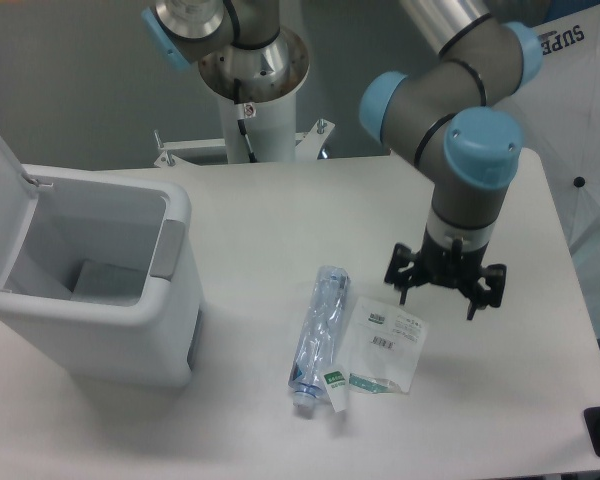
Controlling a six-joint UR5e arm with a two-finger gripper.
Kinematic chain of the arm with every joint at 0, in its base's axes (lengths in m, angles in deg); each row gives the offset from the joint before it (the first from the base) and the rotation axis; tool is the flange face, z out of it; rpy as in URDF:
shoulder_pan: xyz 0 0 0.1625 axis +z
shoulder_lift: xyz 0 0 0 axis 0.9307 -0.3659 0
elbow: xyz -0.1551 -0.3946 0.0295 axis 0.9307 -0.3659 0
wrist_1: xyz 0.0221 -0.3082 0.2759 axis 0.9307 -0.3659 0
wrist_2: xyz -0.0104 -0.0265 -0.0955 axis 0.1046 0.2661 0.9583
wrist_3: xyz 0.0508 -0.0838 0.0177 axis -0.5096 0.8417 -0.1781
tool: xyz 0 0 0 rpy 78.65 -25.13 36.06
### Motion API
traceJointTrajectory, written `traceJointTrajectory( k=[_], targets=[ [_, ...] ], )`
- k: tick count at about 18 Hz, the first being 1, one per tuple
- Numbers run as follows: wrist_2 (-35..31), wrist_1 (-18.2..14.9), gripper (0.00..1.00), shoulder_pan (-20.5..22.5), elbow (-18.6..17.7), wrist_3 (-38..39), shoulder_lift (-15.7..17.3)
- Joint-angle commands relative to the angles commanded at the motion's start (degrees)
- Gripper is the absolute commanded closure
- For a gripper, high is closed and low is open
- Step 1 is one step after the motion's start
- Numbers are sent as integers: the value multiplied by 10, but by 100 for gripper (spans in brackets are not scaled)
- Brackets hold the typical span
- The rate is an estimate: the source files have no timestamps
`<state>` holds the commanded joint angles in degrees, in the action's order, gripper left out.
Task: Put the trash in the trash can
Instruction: 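Move the gripper down over the white packet and green tube, then lower the gripper and close it on the white packet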
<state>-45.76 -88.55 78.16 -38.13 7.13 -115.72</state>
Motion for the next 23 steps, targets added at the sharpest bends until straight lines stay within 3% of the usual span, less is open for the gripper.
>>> traceJointTrajectory(
  k=[3, 13, 17, 20, 23],
  targets=[
    [-1, 8, 0, -24, 14, 27, -14],
    [-5, 11, 0, -73, 2, 47, -33],
    [-73, 11, 0, -98, 3, 48, -51],
    [-77, 11, 0, -104, 5, 49, -60],
    [-79, 11, 9, -106, 6, 49, -67]
  ],
)
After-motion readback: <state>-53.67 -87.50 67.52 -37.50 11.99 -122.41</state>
